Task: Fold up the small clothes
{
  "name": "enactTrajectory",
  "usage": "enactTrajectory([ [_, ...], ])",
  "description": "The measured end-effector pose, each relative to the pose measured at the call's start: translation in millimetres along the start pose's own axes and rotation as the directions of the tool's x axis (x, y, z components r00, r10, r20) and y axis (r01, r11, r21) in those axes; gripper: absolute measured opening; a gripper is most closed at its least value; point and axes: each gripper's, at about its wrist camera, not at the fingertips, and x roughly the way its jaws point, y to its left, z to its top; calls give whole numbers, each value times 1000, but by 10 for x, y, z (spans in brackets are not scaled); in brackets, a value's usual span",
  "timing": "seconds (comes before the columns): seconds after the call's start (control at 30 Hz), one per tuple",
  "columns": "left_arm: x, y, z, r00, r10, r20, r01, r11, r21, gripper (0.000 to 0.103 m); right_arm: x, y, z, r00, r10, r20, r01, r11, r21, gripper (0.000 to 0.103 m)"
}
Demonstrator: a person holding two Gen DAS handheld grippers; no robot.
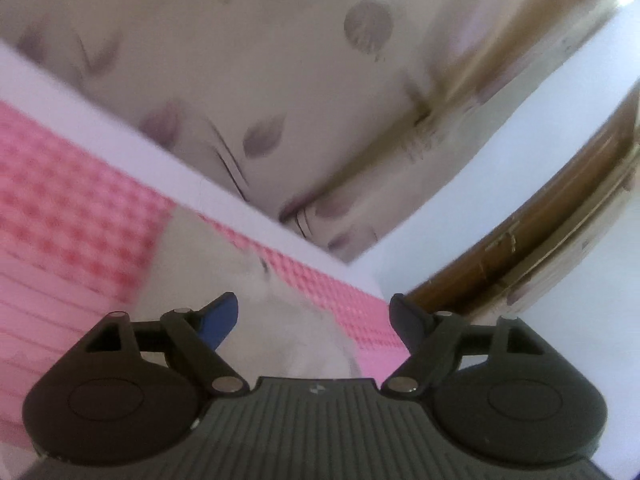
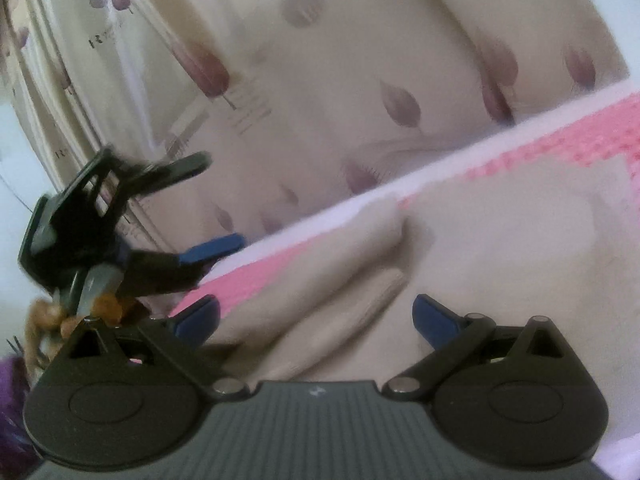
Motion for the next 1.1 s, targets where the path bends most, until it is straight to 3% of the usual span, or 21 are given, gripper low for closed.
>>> enactTrajectory([
  [0.1,-208,226,-149,999,39,21,-39,999,29,81,159,-25,9,998,-2,-64,6,998,66,103],
  [0.17,-254,388,-286,999,45,-10,-45,999,23,80,228,-64,15,996,59,-64,-50,988,144,103],
  [0.3,-241,595,-574,998,-50,-40,48,998,-31,80,428,-241,31,987,151,-50,-124,930,346,103],
  [0.47,-159,464,-770,988,-136,-70,140,989,55,81,564,-381,142,978,207,-2,-181,858,481,103],
  [0.57,-66,340,-879,986,-126,-114,142,979,144,83,685,-387,232,981,188,-53,-142,871,471,103],
  [0.63,-39,290,-975,986,-113,-122,137,967,213,83,747,-307,284,985,139,-101,-87,910,406,102],
  [0.73,-45,250,-1040,984,-128,-121,155,958,241,88,855,-131,354,985,8,-173,37,966,256,70],
  [0.77,-63,248,-1064,984,-130,-118,156,958,242,89,880,-117,361,982,-30,-185,72,972,223,54],
  [0.8,-71,247,-1077,986,-125,-112,149,957,247,89,907,-98,370,979,-61,-194,99,976,195,46],
  [0.93,-249,345,-1063,992,-125,-26,128,974,188,92,901,52,377,971,-149,-188,162,985,56,32],
  [1.0,-415,501,-1016,990,-117,78,110,989,97,96,836,141,429,973,-174,-150,176,984,-1,24],
  [1.1,-625,702,-1024,980,-57,191,60,998,-11,102,757,199,552,976,-185,-113,181,982,-44,23],
])
